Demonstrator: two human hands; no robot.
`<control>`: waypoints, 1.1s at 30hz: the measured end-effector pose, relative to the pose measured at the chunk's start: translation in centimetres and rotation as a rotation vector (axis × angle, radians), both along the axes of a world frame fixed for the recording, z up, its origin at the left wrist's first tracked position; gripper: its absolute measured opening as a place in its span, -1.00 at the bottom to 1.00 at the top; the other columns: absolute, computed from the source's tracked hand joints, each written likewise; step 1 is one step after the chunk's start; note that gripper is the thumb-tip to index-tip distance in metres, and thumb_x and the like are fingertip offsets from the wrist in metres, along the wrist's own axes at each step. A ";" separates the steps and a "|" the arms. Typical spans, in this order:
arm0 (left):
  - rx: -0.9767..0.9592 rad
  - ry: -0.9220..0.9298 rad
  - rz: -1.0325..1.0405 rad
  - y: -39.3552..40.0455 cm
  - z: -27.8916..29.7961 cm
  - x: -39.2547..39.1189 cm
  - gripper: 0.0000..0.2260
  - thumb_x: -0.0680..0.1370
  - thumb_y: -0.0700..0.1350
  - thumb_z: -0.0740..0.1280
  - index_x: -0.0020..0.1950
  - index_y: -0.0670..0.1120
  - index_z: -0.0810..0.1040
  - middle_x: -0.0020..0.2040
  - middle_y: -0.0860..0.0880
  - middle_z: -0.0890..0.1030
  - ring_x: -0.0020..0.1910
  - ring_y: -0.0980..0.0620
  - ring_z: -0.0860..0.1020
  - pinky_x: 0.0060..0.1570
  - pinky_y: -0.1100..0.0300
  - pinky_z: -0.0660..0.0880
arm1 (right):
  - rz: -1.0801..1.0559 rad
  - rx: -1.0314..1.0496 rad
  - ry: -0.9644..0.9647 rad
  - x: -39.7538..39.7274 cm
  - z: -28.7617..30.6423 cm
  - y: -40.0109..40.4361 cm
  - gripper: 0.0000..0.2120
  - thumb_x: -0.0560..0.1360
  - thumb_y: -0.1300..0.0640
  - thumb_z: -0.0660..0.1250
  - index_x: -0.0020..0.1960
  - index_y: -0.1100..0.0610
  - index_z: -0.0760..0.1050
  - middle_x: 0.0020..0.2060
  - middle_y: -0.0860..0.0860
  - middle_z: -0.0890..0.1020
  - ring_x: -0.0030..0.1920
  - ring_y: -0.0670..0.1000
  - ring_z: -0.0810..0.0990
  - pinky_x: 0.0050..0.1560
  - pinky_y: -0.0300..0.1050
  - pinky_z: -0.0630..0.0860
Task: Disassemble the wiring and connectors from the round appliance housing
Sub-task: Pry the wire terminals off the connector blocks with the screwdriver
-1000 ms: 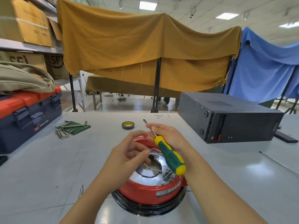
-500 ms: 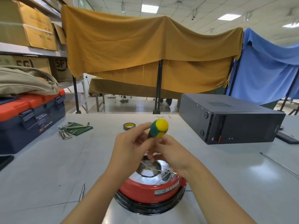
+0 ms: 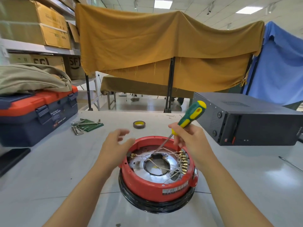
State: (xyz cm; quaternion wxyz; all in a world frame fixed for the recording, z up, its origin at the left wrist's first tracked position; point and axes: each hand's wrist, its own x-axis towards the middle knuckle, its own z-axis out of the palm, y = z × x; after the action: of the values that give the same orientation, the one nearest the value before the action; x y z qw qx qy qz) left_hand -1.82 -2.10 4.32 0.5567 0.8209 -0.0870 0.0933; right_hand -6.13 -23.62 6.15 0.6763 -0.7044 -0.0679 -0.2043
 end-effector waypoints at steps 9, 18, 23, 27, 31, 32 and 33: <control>0.072 0.208 -0.053 1.6 -4.2 1.6 -0.83 0.47 -0.15 0.36 0.03 0.04 0.59 0.04 0.05 0.62 0.05 0.03 0.57 0.16 0.03 0.48 | 0.098 0.063 0.044 1.2 -1.4 -0.9 -0.86 0.44 0.17 0.42 -0.13 0.26 0.57 -0.42 0.19 0.60 -0.44 0.09 0.49 -0.40 -0.19 0.48; -0.064 0.258 -0.301 2.1 -4.1 2.8 -0.76 0.53 -0.23 0.29 0.02 0.07 0.66 -0.06 0.10 0.69 -0.08 0.15 0.64 -0.08 0.35 0.52 | 0.152 0.114 0.018 2.2 -0.7 -2.1 -0.71 0.33 0.11 0.42 -0.11 0.32 0.53 -0.44 0.17 0.58 -0.48 0.05 0.52 -0.38 -0.20 0.53; -0.146 0.330 -0.371 1.6 -4.4 3.7 -0.76 0.52 -0.24 0.29 0.04 0.05 0.64 0.02 0.02 0.68 0.01 0.03 0.64 0.04 0.18 0.54 | 0.205 0.063 0.057 3.0 -1.4 -2.1 -0.83 0.31 0.08 0.49 -0.30 0.17 0.57 -0.46 0.21 0.59 -0.53 0.10 0.50 -0.37 -0.15 0.54; -0.228 0.394 -0.430 1.6 -4.5 4.7 -0.78 0.53 -0.23 0.30 0.11 -0.02 0.61 0.10 -0.06 0.66 0.07 -0.07 0.63 0.12 0.08 0.53 | 0.184 0.074 0.056 3.9 -1.8 -1.7 -0.77 0.32 0.06 0.52 -0.41 0.09 0.53 -0.48 0.14 0.57 -0.52 0.06 0.51 -0.39 -0.21 0.51; -0.266 0.443 -0.493 1.4 -4.4 5.4 -0.77 0.53 -0.23 0.29 0.16 -0.08 0.59 0.10 -0.14 0.65 0.07 -0.11 0.62 0.09 0.09 0.56 | 0.164 0.105 0.035 5.1 -1.8 -1.5 -0.77 0.35 0.06 0.49 -0.39 0.07 0.50 -0.47 0.05 0.54 -0.49 0.02 0.52 -0.28 -0.09 0.58; -0.274 0.453 -0.512 1.4 -4.4 5.6 -0.76 0.53 -0.23 0.28 0.17 -0.09 0.59 0.10 -0.16 0.65 0.08 -0.13 0.61 0.11 0.07 0.55 | 0.162 0.102 0.032 5.4 -1.9 -1.4 -0.80 0.38 0.09 0.47 -0.37 0.08 0.51 -0.46 0.08 0.56 -0.50 0.03 0.52 -0.27 -0.06 0.60; -0.285 0.464 -0.534 1.3 -4.4 5.7 -0.75 0.53 -0.24 0.28 0.18 -0.10 0.59 0.12 -0.17 0.64 0.10 -0.15 0.60 0.13 0.06 0.54 | 0.166 0.098 0.031 5.5 -1.9 -1.3 -0.83 0.39 0.10 0.42 -0.35 0.10 0.52 -0.46 0.12 0.58 -0.50 0.05 0.53 -0.29 -0.08 0.59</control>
State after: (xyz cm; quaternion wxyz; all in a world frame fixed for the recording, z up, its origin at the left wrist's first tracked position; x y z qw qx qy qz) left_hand 3.83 -0.82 -0.05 0.6747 0.6830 -0.1556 -0.2324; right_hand -0.64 -24.87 4.21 0.7257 -0.6654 -0.1056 -0.1398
